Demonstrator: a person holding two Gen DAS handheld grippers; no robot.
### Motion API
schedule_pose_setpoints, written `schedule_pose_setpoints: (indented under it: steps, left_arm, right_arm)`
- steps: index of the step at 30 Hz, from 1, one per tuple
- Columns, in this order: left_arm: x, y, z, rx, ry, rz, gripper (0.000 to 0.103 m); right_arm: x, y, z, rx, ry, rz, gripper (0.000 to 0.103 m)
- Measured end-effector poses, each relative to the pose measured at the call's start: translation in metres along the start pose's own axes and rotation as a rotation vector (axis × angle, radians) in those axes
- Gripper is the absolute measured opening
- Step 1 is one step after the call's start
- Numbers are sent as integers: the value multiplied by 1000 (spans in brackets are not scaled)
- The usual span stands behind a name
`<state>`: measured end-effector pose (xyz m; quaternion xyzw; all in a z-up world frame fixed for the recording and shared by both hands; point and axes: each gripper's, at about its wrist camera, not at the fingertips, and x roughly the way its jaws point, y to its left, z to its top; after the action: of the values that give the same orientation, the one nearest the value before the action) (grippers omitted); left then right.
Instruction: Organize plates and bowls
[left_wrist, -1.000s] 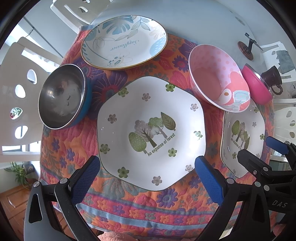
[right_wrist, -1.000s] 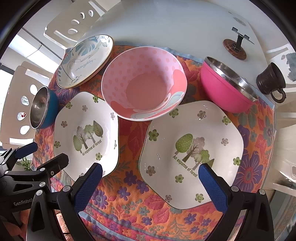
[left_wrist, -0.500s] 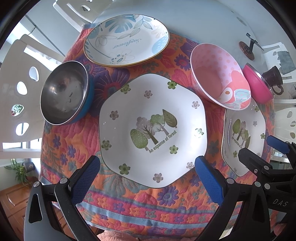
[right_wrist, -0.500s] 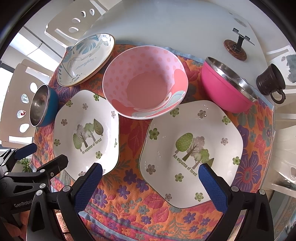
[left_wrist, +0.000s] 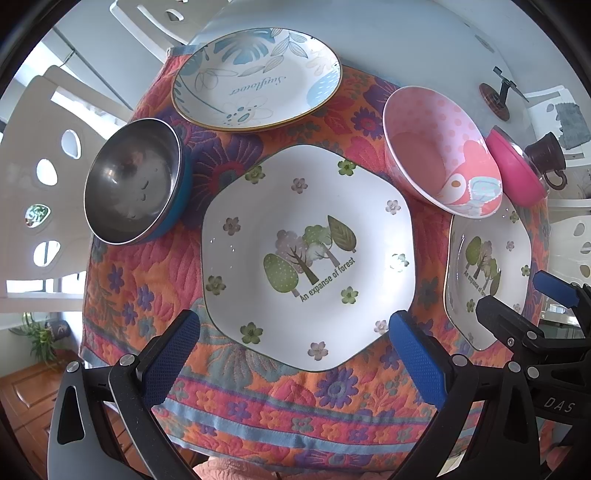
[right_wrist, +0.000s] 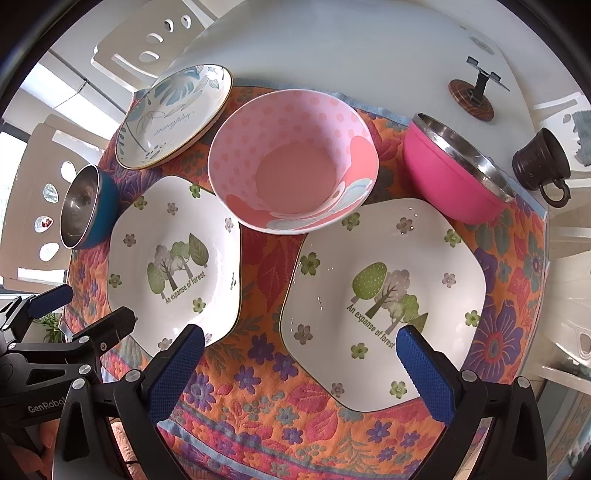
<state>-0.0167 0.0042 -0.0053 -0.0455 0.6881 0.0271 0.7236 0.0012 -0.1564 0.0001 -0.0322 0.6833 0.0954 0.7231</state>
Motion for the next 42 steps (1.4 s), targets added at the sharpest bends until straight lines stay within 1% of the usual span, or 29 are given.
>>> schedule_pose_setpoints:
  steps: [12,26,32,36,40,42]
  left_arm:
    - [-2,1,-2,0,2,-4,102]
    - [-6,6,-15,43,-7,-19,102]
    - [-11,7,-15,57,-16,-26,102]
    - [-20,10,-9,62,-35,-30,102]
    - [-32,16,3,63,-68,-27,102]
    - [-41,24,13,54,-75,-44,102]
  right_arm:
    - [-2,1,-2,0,1,-10,103]
    - [-9,10,-21,35,-11,-22,103]
    - [-14,13,-25,45,-20,-22,103]
    - [-27,14,-20,47,-44,-17,103]
    - [-46,17,-5,34,-83,-11,103]
    - [-58,18,6,27,-101,4,103]
